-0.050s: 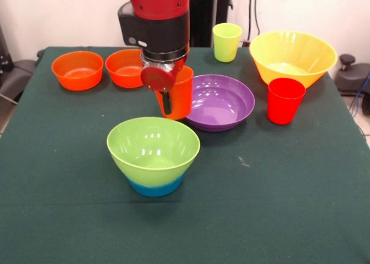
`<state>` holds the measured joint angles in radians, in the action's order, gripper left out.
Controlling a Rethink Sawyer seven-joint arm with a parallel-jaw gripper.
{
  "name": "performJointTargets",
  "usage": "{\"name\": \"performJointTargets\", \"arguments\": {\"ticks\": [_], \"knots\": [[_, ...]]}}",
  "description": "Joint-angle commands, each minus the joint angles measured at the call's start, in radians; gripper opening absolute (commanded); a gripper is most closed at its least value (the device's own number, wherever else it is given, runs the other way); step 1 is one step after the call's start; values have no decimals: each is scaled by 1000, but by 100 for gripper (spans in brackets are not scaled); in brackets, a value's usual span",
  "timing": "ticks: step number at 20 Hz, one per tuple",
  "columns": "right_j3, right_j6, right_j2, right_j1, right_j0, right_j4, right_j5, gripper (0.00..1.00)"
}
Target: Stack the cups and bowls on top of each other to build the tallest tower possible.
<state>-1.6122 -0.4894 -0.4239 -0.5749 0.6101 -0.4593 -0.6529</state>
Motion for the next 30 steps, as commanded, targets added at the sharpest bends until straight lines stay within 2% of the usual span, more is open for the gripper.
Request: {"name": "performJointTargets", "arguments": {"ticks": [1, 6, 13, 25, 30], "knots": [[71, -168, 29, 55, -5, -29, 71, 0], [100, -148, 18, 70, -1, -31, 79, 0], [121, -120, 14, 65, 2, -27, 36, 0], [95, -144, 52, 44, -13, -16, -33, 0], [49, -148, 73, 30, -6, 6, -90, 0]]}}
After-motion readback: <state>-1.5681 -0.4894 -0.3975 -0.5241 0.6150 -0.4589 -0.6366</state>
